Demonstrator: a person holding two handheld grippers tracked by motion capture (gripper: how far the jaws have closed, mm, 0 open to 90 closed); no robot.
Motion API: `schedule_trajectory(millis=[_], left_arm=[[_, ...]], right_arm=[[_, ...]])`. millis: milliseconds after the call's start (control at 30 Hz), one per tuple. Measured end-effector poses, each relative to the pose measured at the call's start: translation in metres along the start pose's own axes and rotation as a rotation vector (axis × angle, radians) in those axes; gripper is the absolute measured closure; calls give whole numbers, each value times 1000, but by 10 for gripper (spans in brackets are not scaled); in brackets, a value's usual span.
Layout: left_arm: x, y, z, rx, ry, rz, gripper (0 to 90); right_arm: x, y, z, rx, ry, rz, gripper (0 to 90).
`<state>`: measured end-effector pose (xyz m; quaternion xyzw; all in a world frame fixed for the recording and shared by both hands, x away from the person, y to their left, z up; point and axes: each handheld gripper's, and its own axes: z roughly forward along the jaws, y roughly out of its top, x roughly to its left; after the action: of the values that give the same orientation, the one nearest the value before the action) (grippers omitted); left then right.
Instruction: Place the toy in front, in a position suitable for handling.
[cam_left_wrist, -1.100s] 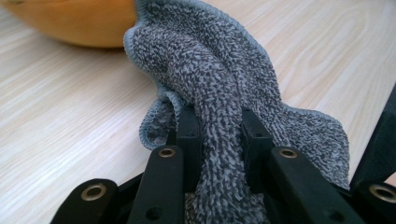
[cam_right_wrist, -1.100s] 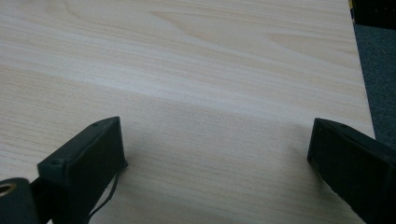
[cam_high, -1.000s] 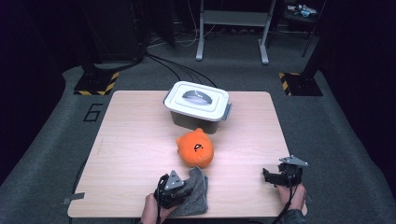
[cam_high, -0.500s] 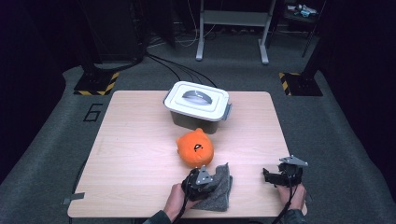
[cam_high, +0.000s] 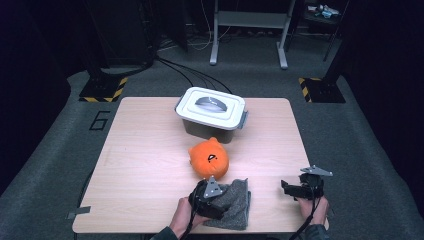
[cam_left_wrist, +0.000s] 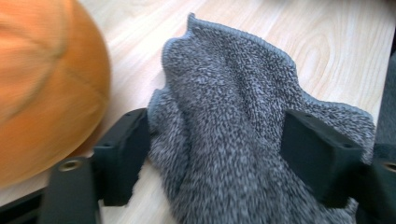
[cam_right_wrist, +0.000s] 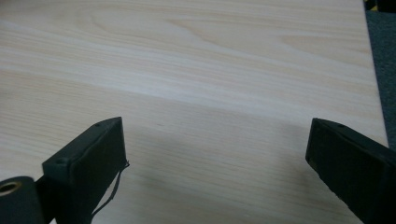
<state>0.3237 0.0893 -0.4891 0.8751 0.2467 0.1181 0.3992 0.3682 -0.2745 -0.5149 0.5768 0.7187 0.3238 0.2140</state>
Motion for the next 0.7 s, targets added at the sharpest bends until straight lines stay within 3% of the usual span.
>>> schedule_trajectory(millis=[200, 367, 433, 467, 700], left_arm=[[0, -9, -19, -22, 25, -29, 172], [13, -29, -43, -36, 101, -98, 143], [16, -32, -46, -36, 118, -107, 122], [24, -40, -54, -43, 150, -140, 119], [57, -67, -73, -42, 278, -250, 107]], right_arm=[[28, 11, -9, -4, 64, -94, 46], [55, 15, -11, -2, 138, -137, 40], [66, 17, -12, 0, 161, -163, 18], [72, 18, -13, 3, 173, -168, 14], [115, 21, -15, 20, 272, -245, 0]])
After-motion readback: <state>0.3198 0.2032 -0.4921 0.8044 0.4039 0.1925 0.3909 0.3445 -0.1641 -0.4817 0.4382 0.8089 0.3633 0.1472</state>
